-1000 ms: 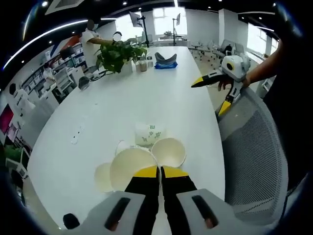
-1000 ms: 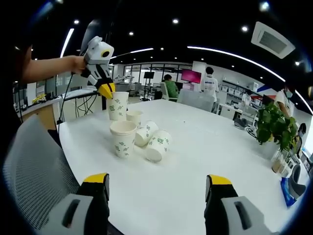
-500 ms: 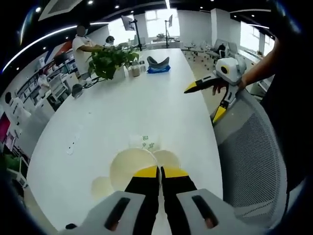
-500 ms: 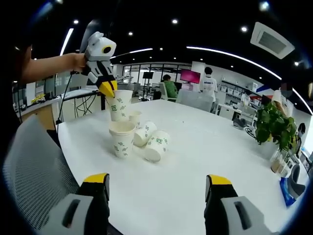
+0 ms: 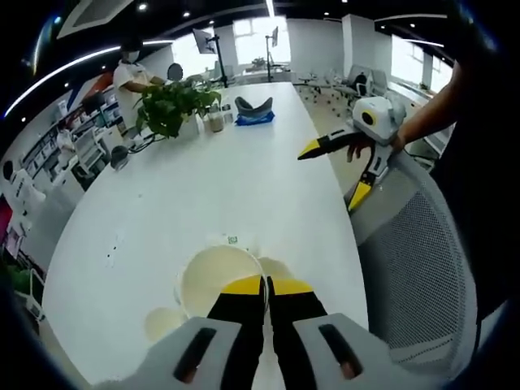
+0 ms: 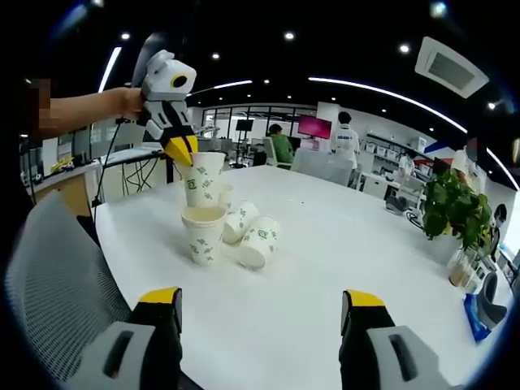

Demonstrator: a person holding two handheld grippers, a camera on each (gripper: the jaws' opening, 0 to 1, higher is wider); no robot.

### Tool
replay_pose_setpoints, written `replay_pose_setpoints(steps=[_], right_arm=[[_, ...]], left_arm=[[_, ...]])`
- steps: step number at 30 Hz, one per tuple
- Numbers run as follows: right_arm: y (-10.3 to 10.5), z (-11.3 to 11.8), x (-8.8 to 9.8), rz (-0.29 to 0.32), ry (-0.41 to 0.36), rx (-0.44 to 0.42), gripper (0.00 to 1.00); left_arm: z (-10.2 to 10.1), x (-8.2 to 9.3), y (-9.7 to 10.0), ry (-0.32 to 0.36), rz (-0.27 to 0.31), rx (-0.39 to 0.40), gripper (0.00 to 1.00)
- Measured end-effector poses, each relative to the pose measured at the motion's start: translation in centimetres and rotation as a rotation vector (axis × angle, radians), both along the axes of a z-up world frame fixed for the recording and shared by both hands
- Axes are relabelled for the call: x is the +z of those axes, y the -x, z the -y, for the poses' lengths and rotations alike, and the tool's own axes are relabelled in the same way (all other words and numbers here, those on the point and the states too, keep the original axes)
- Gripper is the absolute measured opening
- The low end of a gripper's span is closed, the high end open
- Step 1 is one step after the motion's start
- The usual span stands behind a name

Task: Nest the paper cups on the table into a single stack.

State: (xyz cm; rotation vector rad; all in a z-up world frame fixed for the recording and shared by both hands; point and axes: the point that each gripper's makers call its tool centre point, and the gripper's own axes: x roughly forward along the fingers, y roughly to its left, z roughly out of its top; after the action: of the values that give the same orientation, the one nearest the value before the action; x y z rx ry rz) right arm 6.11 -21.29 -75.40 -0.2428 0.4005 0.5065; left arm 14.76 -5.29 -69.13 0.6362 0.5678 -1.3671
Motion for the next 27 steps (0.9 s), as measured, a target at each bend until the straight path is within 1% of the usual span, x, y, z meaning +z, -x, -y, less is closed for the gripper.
replay_pose_setpoints(steps=[6, 15, 24, 27], right_arm=[[0.0, 0.0, 0.0, 0.001, 0.001, -0.003, 0.81], [0.0, 0.1, 0.0, 0.0, 0.002, -0.005, 0.81], [0.0, 0.2, -0.1, 0.0, 0.002, -0.006, 0.81], [0.0, 0.1, 0.0, 0.0, 0.001, -0.005, 0.81]], left_arm=[[0.6, 0.4, 0.4, 0.002, 0.005, -0.016, 0.0], [1.1, 0.2, 0.8, -0.005, 0.008, -0.035, 0.0], [1.5, 0.9, 1.0, 0.001, 0.015, -0.049, 0.0], [1.7, 0.7, 1.3, -0.001, 0.009, -0.058, 0.0]])
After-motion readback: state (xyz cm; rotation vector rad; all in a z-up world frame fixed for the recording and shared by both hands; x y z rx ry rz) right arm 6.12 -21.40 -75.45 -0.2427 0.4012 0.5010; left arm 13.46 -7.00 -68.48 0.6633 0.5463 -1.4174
